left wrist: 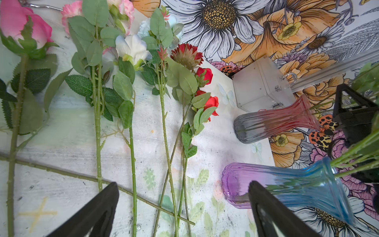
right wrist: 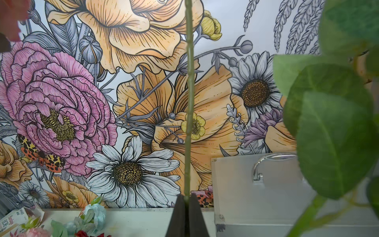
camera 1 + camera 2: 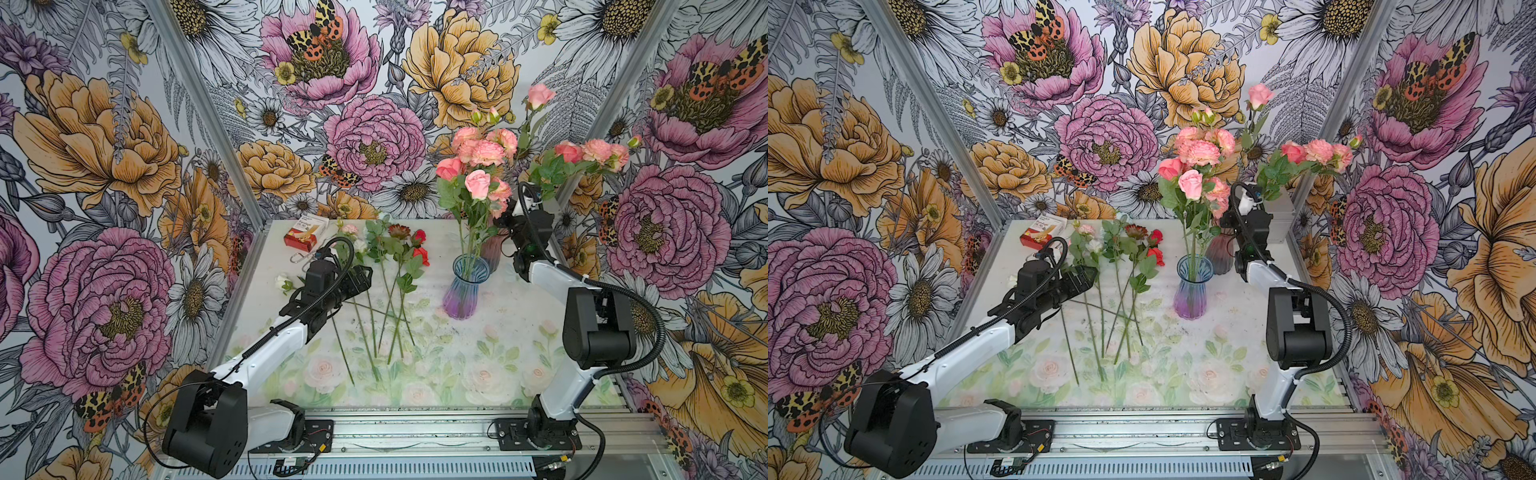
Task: Place the pink flowers into the vase
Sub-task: Place the flower in the vase.
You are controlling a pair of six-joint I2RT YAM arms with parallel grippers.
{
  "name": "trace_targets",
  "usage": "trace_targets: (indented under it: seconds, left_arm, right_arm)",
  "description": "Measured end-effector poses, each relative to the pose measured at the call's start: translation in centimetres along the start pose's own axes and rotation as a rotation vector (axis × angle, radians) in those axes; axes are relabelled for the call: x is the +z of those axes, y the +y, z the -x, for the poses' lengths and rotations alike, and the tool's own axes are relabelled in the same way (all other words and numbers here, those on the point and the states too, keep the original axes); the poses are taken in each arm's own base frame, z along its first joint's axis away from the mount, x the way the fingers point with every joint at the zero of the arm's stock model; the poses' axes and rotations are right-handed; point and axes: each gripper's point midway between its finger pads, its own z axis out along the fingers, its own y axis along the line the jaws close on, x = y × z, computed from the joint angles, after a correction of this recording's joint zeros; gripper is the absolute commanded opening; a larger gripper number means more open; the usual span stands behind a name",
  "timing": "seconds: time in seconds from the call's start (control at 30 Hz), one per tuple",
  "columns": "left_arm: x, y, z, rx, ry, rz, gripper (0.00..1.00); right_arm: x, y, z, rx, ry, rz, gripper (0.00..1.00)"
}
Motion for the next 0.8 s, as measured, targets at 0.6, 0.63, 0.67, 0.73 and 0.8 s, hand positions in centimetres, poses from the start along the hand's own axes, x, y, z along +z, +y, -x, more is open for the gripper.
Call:
trace_targets:
  seconds: [0.6,0.63,0.67,0.73,0.8]
  left_arm:
    - [-0.8,-4.7,0.0,0.111,0.002,-0.095,0.99]
    - [-0.9,-4.6,0.0,0.112,0.003,-0.094,0.99]
    - [-0.9,-4.7,-0.1,0.113,0.003,-0.095,0.99]
    - [-1.1,-4.7,-0.1,0.12,0.002,-0.093,0.99]
    - [-1.3,-4.8,0.0,0.124,0.003,-0.091,0.99]
  right_arm:
    - [-1.7,-0.6,-2.4,0.013,0.02,-0.035,0.27]
    - [-1.8,-0.5,-2.4,0.013,0.021,-0.034,0.3]
    - [-1.8,-0.5,-2.3,0.013,0.021,-0.034,0.33]
    - [-2.1,-0.3,-2.0,0.01,0.023,-0.033,0.41]
    - [-2.5,-0.2,-1.2,0.005,0.014,-0.035,0.44]
